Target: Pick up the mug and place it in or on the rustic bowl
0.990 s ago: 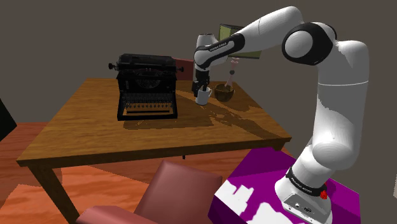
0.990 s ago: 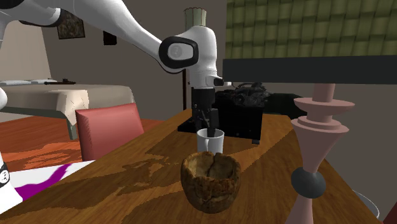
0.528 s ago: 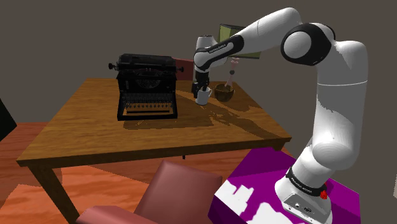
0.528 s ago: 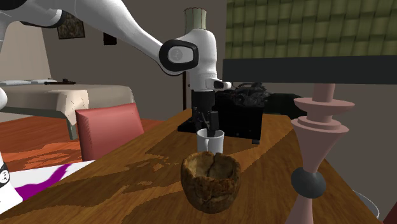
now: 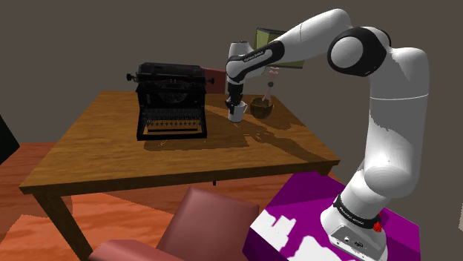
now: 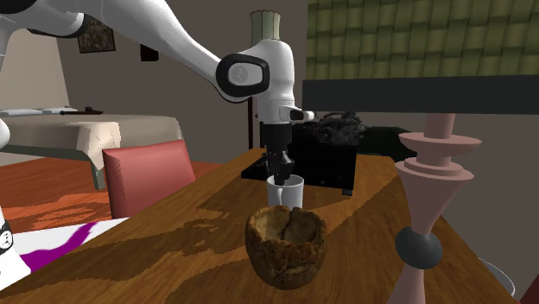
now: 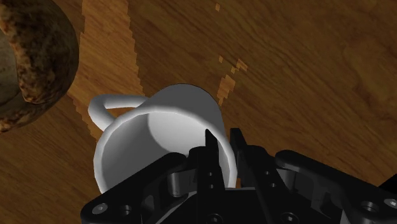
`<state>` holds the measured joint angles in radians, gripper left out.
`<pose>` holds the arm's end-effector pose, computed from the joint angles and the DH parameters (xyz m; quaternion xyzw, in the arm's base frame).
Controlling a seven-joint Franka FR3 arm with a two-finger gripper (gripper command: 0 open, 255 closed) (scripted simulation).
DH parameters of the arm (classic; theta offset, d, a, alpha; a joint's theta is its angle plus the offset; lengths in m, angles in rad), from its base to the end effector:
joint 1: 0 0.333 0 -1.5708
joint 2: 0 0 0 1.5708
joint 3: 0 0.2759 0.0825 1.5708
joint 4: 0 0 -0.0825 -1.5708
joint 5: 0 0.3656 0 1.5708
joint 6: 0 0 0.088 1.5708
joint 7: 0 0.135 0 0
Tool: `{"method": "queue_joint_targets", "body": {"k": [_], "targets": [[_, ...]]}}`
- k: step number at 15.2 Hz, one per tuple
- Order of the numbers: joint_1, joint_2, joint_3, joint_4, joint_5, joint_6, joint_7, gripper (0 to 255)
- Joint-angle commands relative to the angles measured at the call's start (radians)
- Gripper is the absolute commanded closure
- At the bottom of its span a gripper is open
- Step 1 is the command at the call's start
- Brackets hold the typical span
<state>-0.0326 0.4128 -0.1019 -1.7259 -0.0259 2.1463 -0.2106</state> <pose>0.6226 -0.0822 0.2925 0.9983 0.0494 -0.0007 0.0316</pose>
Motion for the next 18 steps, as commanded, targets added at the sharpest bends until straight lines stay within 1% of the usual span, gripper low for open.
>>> {"method": "queue_joint_targets", "body": {"k": [1,4,18], "targets": [[0.0,0.0,0.0,0.0,0.0,0.0,0.0,255],[0.0,0.0,0.0,0.0,0.0,0.0,0.0,255],[0.002,-0.065,-0.003,0.097,-0.004,-0.162,-0.005,255]]}}
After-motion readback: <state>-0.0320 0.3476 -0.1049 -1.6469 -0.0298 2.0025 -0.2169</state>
